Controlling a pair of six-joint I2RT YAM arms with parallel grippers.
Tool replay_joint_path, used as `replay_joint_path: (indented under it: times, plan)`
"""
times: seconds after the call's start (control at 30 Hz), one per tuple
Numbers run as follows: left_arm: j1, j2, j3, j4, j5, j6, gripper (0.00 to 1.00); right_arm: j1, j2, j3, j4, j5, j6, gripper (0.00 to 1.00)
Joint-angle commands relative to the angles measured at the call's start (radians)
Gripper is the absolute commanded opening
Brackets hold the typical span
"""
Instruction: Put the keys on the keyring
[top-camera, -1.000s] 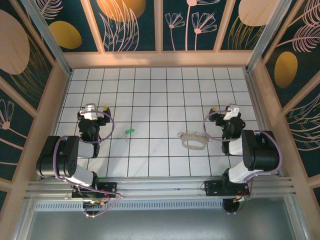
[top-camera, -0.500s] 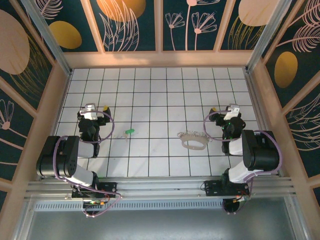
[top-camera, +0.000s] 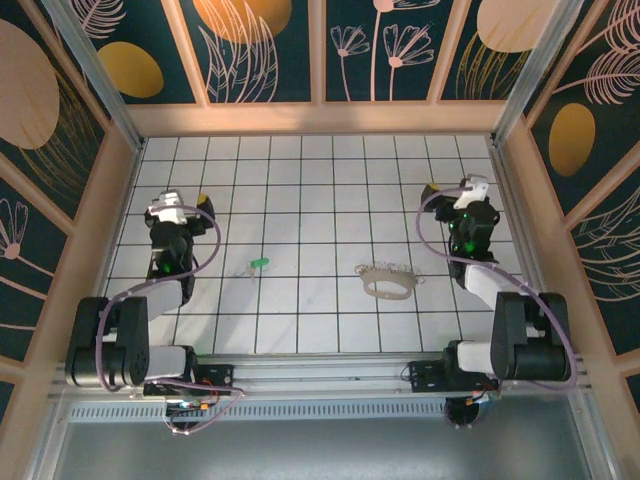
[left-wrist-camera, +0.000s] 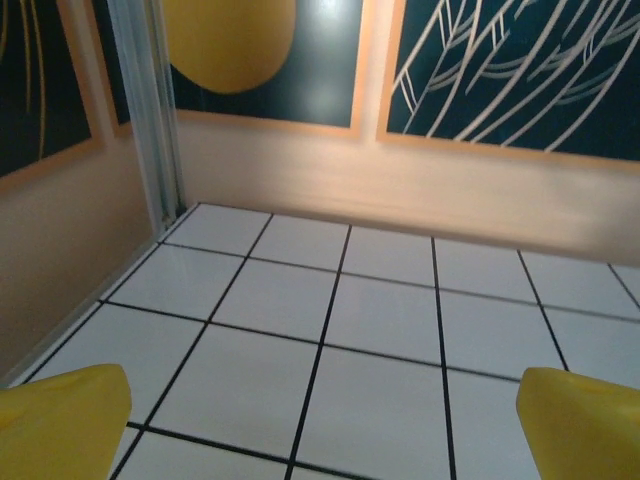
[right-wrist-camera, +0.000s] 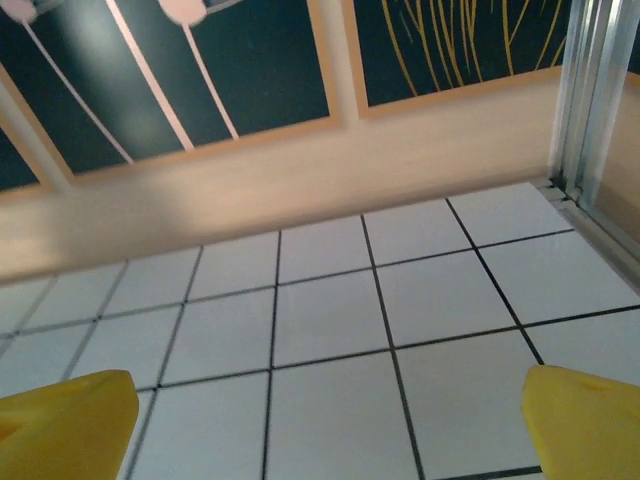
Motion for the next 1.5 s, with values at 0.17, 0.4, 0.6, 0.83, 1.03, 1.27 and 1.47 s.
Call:
replay_joint_path:
  times: [0.17, 0.4, 0.6, 0.83, 1.03, 1.27, 1.47]
  plan:
    - [0.007, -0.137, 0.109, -0.326, 0.015, -0.185, 0.99, -0.053, -0.01, 0.161, -0.353, -0.203, 0.301, 0.96]
    - [0.0, -0.149, 0.169, -0.438, 0.163, -0.354, 0.97, 0.038, -0.06, 0.121, -0.451, -0.265, 0.329, 0.99]
    - [-0.092, -0.142, 0.197, -0.493, 0.199, -0.414, 0.99, 0.244, -0.11, 0.054, -0.599, -0.18, 0.351, 0.92]
    - [-0.223, -0.122, 0.222, -0.5, 0.181, -0.479, 0.99, 0.404, -0.182, -0.049, -0.65, -0.121, 0.465, 0.87]
    - [-0.328, -0.085, 0.287, -0.538, 0.153, -0.444, 0.99, 0.487, -0.104, -0.072, -0.589, -0.127, 0.528, 0.83]
    - [-0.346, -0.078, 0.286, -0.544, 0.153, -0.438, 0.99, 0.595, -0.009, -0.054, -0.572, -0.101, 0.565, 0.78]
    - [-0.355, -0.078, 0.286, -0.549, 0.148, -0.433, 0.99, 0.637, -0.028, -0.082, -0.595, -0.077, 0.592, 0.75]
